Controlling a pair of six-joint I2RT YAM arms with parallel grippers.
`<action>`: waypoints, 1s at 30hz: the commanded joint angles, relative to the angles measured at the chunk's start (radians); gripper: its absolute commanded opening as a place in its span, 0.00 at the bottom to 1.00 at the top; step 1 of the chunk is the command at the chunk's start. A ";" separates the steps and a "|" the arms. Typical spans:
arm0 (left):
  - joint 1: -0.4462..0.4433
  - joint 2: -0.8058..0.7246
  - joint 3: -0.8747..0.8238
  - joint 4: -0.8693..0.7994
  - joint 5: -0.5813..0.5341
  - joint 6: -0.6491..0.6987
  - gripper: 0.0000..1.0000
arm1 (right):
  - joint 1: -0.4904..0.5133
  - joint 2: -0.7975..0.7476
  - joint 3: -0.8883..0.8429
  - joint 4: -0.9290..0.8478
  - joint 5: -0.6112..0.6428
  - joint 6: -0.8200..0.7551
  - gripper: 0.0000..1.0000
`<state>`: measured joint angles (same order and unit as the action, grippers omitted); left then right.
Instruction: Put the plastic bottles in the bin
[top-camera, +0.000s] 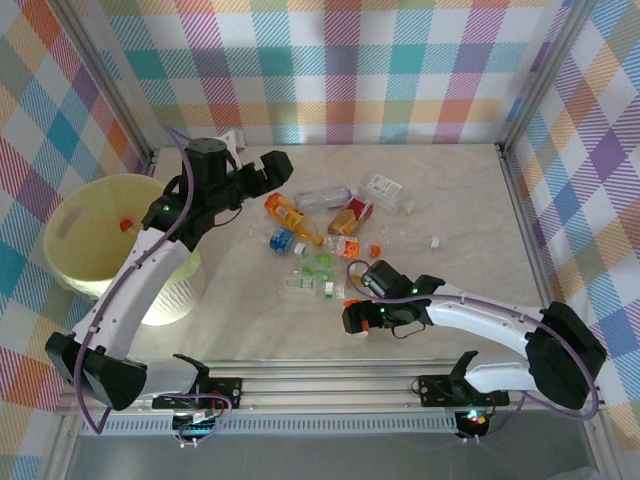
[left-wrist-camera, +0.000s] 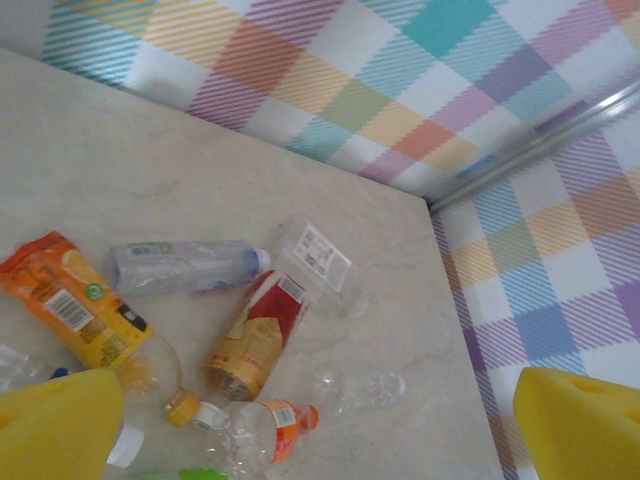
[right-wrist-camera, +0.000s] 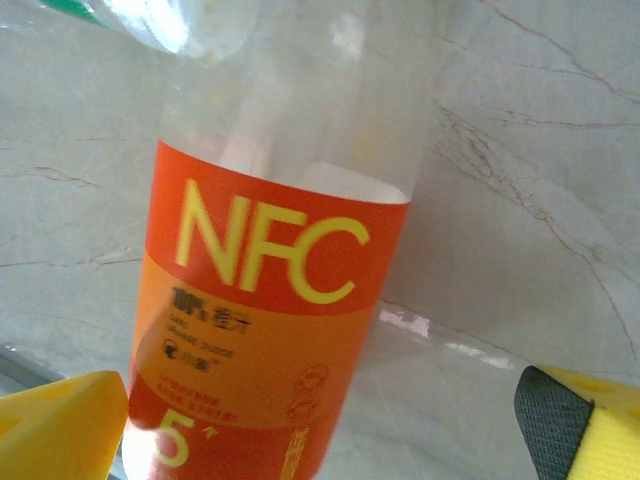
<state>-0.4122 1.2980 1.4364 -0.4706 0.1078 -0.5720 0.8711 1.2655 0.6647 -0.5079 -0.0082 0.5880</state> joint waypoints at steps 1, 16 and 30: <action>-0.007 -0.007 -0.003 -0.015 -0.098 -0.045 1.00 | 0.005 0.034 0.007 -0.020 0.009 -0.003 1.00; -0.020 -0.010 -0.051 0.099 -0.075 -0.053 1.00 | 0.020 0.072 -0.034 0.063 0.076 -0.071 0.74; -0.064 0.043 -0.036 0.138 -0.046 -0.015 1.00 | 0.016 -0.162 -0.088 0.031 0.283 -0.100 0.51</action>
<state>-0.4507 1.3197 1.3880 -0.3595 0.0540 -0.6121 0.8852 1.1435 0.5907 -0.4805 0.2115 0.5228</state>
